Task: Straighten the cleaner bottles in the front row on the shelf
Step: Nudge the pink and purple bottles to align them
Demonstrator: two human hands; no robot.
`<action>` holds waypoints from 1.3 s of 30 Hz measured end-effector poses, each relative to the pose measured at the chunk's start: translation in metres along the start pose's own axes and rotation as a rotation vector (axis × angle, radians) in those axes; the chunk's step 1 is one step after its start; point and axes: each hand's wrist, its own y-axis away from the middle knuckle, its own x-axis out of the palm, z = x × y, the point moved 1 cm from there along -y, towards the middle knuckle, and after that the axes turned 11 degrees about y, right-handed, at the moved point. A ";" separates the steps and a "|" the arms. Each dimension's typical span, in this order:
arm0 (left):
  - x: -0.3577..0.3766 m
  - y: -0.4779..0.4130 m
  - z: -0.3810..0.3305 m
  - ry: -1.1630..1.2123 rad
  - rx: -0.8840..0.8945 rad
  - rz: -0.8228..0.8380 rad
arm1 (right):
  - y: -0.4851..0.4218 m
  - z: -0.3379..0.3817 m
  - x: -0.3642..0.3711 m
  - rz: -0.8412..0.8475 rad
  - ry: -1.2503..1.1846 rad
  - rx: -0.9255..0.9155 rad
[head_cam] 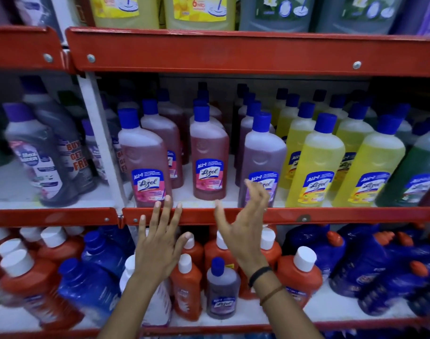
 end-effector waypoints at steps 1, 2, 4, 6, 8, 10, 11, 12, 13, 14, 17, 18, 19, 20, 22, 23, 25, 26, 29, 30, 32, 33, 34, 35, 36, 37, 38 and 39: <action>0.001 0.001 -0.003 0.005 0.009 0.005 | -0.001 0.007 0.005 0.033 -0.025 -0.030; 0.002 0.001 -0.008 0.005 0.019 0.006 | -0.006 0.012 0.013 0.071 -0.016 -0.034; 0.004 0.001 -0.009 0.002 0.035 0.001 | -0.019 0.022 0.032 0.156 0.081 0.022; 0.006 0.000 -0.006 0.004 0.043 0.001 | -0.031 0.029 0.051 0.251 0.198 0.136; 0.007 -0.002 -0.003 0.006 0.046 -0.005 | -0.040 0.033 0.065 0.307 0.278 0.231; 0.008 -0.003 -0.002 0.009 0.048 -0.009 | -0.045 0.035 0.073 0.337 0.326 0.275; 0.009 -0.003 -0.002 0.011 0.050 -0.013 | -0.047 0.035 0.075 0.345 0.353 0.284; 0.009 -0.003 -0.002 0.015 0.052 -0.017 | -0.048 0.035 0.077 0.349 0.379 0.287; 0.010 -0.004 -0.002 0.019 0.055 -0.020 | -0.049 0.035 0.077 0.349 0.397 0.290; 0.010 -0.004 -0.002 0.019 0.056 -0.021 | -0.049 0.034 0.077 0.351 0.405 0.290; 0.011 -0.003 -0.001 0.006 0.050 -0.011 | -0.047 0.034 0.074 0.361 0.410 0.261; 0.011 -0.003 -0.001 0.004 0.049 -0.008 | -0.045 0.034 0.071 0.361 0.409 0.250; 0.012 -0.003 -0.001 0.001 0.050 -0.010 | -0.043 0.034 0.069 0.363 0.414 0.239; 0.012 -0.003 -0.001 -0.003 0.052 -0.013 | -0.040 0.034 0.066 0.367 0.426 0.224; 0.010 -0.003 -0.001 -0.006 0.056 -0.015 | -0.034 0.036 0.061 0.363 0.450 0.192; 0.010 -0.003 -0.002 -0.004 0.056 -0.014 | -0.032 0.037 0.059 0.353 0.460 0.181; 0.008 -0.003 -0.003 -0.005 0.049 -0.003 | -0.028 0.039 0.055 0.347 0.482 0.166; 0.008 -0.003 -0.004 -0.008 0.045 0.005 | -0.026 0.040 0.053 0.349 0.486 0.161; 0.007 -0.002 -0.004 -0.017 0.036 0.026 | -0.021 0.041 0.048 0.351 0.486 0.151; 0.006 -0.002 -0.004 -0.016 0.034 0.028 | -0.019 0.042 0.046 0.355 0.494 0.143; 0.005 -0.001 -0.007 0.001 0.021 0.041 | -0.017 0.043 0.044 0.360 0.483 0.148; 0.002 0.000 -0.010 0.020 0.006 0.052 | -0.017 0.043 0.043 0.362 0.457 0.160; 0.000 0.001 -0.013 0.052 -0.007 0.062 | -0.017 0.042 0.041 0.359 0.427 0.166; -0.003 0.001 -0.018 0.116 -0.013 0.065 | -0.018 0.041 0.039 0.353 0.393 0.168; -0.006 0.002 -0.023 0.225 -0.007 0.058 | -0.017 0.039 0.037 0.348 0.339 0.169; -0.010 0.001 -0.030 0.371 0.005 0.048 | -0.015 0.035 0.034 0.348 0.253 0.171; -0.015 0.000 -0.039 0.525 0.013 0.033 | -0.012 0.030 0.031 0.351 0.136 0.175; -0.021 -0.003 -0.047 0.660 0.012 0.012 | -0.008 0.025 0.029 0.362 0.001 0.188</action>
